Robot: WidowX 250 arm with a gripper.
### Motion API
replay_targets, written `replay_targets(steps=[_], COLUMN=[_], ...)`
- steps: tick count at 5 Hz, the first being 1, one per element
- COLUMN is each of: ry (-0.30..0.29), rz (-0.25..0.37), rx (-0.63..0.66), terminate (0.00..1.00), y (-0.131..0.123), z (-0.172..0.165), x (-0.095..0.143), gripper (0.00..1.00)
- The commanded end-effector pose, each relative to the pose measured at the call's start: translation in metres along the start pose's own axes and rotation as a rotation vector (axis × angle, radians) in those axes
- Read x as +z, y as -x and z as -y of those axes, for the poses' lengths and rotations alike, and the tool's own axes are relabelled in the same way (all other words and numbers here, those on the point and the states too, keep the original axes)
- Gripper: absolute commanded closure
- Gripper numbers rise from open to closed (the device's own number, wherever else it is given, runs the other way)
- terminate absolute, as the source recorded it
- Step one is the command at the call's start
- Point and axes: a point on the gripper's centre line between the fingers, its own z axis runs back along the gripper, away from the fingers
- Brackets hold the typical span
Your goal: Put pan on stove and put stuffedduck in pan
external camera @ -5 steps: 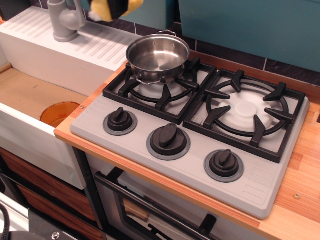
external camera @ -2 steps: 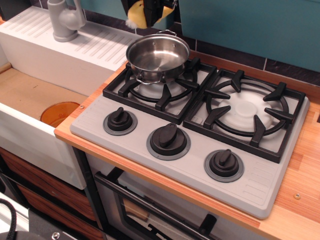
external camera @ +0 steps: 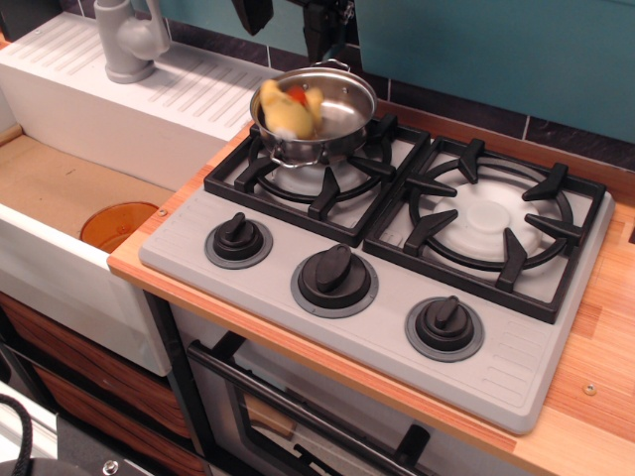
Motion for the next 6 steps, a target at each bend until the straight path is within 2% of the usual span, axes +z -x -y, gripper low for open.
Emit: replay_targets(steps=[1,3,5,6], ry=[-0.017,-0.016,0.012,0.063], rz=[-0.006,-0.027,-0.037,-0.024], rx=[-0.021,-0.01,0.0,0.01], terminate=[0.0,0.0,0.0,1.0], y=[-0.022,-0.022,-0.026,-0.026], z=[0.004,0.019,0.017,0.02], x=[0.017,0.022,0.018,0.012], gripper=[0.0,0.0,0.0,0.0])
